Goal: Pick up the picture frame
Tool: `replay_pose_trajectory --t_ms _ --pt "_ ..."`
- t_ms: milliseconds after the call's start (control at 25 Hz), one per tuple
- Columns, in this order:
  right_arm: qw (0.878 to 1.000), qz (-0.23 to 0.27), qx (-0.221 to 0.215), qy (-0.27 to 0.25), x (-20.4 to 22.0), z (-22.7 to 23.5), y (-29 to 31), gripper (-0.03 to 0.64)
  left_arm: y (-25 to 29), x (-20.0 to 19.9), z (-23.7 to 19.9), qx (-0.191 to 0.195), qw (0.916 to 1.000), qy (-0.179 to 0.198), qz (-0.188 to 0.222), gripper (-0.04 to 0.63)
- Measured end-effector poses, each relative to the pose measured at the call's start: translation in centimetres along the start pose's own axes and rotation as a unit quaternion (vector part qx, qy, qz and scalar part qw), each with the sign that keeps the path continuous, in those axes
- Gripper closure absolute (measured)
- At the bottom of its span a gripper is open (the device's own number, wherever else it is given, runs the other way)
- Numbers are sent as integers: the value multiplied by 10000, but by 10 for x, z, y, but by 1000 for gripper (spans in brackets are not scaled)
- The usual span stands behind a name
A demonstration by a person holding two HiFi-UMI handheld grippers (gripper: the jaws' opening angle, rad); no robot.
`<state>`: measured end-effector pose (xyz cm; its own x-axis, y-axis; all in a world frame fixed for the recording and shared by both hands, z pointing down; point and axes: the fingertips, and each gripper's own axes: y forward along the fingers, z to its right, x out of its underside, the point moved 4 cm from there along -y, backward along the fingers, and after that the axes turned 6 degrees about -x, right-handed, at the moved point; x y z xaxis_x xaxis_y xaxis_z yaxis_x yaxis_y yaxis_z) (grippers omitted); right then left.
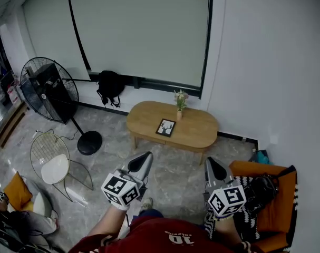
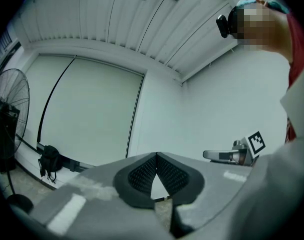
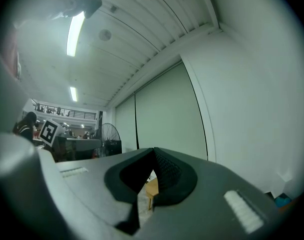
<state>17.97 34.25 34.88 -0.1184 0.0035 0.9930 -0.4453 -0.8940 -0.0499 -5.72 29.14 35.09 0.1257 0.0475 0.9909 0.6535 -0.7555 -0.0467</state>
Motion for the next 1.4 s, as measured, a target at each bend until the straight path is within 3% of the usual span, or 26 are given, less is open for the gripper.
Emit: replay_pose_trajectory --t_ms 680,1400 --pt "9991 50 -243 339 8 17 15 627 10 0 -1 -218 9992 243 -247 592" --pt "9981 -331 -394 323 15 63 166 628 113 6 -126 -324 9991 84 -270 592"
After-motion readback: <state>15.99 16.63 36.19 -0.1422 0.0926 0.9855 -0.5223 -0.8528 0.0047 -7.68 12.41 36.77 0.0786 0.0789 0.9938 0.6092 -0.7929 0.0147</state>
